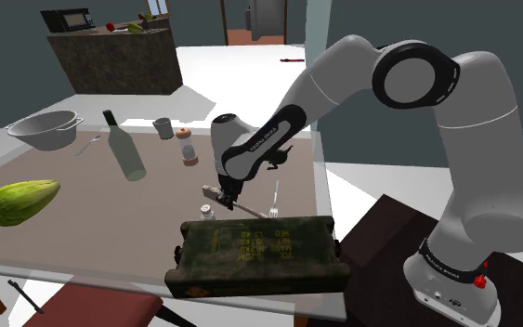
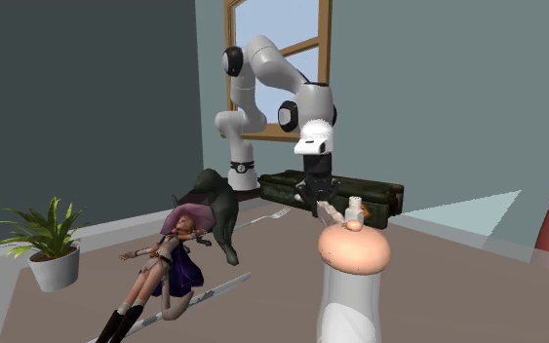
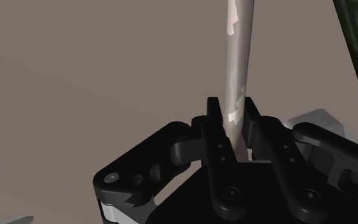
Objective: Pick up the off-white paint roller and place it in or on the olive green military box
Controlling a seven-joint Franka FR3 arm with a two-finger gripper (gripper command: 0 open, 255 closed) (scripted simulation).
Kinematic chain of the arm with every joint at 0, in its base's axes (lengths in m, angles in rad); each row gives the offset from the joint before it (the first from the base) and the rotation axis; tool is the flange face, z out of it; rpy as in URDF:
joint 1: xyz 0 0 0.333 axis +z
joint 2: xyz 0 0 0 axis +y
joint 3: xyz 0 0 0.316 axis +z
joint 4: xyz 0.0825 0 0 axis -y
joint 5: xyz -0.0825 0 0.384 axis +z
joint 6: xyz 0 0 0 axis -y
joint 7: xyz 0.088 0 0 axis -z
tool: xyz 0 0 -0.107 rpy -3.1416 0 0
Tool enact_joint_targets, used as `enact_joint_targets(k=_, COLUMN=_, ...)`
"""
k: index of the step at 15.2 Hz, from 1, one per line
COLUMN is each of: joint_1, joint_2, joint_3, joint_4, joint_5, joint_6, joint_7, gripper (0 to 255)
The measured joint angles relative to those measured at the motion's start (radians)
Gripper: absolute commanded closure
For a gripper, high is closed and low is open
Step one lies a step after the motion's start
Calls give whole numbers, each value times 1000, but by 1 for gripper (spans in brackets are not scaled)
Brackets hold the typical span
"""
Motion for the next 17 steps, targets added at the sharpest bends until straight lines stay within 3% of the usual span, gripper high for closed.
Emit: enact_joint_targets(k=17, joint_1=-19, joint_2=-142, joint_3=24, joint_4=35, joint_5=38, joint_6=-175, joint_7=-18, gripper=255)
